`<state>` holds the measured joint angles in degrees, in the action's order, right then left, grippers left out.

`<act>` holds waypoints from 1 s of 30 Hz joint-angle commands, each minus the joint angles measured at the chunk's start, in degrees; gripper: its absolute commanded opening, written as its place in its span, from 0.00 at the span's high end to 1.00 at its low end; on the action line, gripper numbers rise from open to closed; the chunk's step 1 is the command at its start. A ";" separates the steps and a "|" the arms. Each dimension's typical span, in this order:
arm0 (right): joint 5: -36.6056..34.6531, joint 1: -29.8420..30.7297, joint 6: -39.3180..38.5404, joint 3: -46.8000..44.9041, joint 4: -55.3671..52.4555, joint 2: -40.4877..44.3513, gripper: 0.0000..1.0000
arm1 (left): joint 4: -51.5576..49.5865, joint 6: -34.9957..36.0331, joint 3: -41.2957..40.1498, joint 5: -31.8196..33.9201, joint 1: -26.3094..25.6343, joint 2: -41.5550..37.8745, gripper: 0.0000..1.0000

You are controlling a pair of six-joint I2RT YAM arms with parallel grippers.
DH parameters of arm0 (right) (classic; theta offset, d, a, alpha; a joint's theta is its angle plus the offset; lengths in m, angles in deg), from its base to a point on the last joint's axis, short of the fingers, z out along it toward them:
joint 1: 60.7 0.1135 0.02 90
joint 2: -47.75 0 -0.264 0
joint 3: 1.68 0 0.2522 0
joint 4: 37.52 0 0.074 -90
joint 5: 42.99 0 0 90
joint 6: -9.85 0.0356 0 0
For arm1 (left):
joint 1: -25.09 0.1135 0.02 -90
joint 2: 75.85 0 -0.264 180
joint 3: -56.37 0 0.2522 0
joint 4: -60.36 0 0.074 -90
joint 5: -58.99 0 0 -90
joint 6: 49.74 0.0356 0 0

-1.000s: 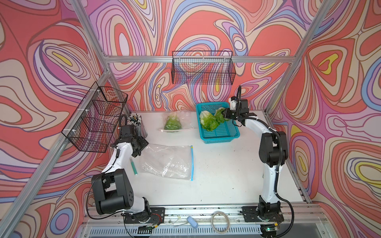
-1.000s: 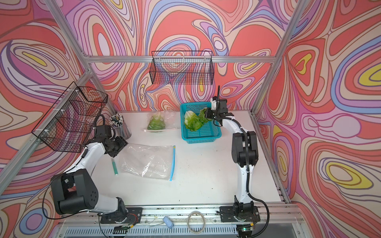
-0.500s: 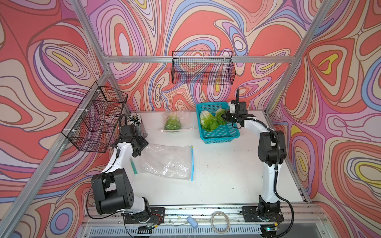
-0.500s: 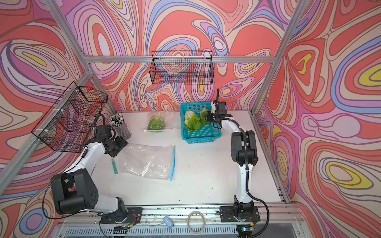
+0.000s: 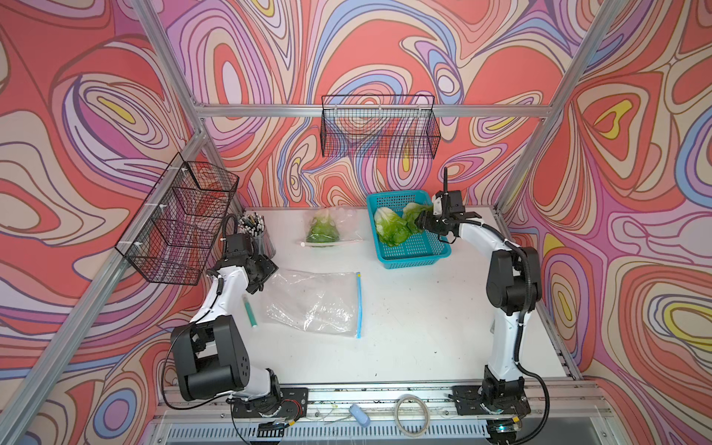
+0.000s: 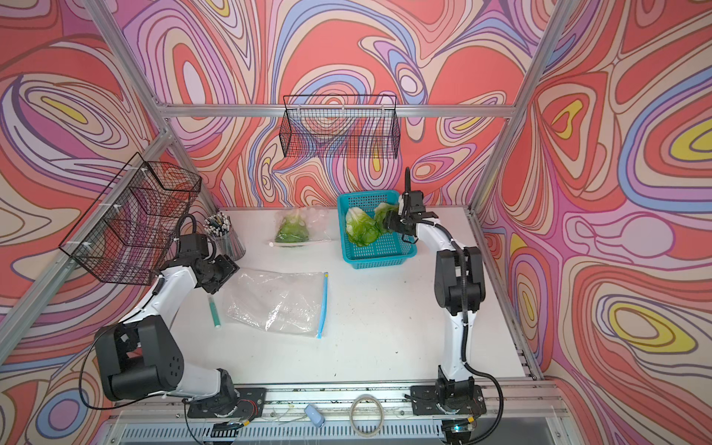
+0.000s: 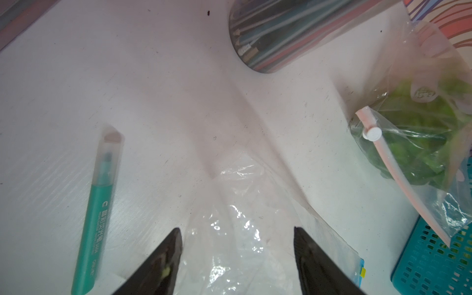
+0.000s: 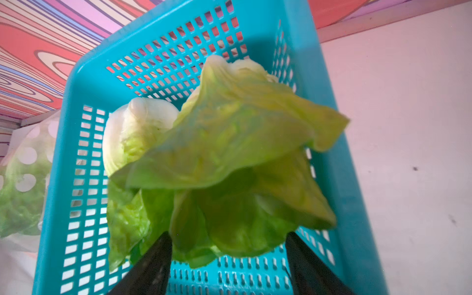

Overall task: Open the zip-top bag and take out the chinese cabbages
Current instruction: Place the zipper food storage bag at the center of the board.

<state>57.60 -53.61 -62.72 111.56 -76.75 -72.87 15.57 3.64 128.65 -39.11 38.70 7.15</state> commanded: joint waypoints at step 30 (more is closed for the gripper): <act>-24.48 12.04 -4.60 0.80 -25.11 15.94 0.16 | 0.26 0.04 1.24 -2.45 0.33 -1.79 0.29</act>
<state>35.09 -42.40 -67.05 112.45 -99.20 -59.60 15.70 3.62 128.65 -41.25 38.70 6.98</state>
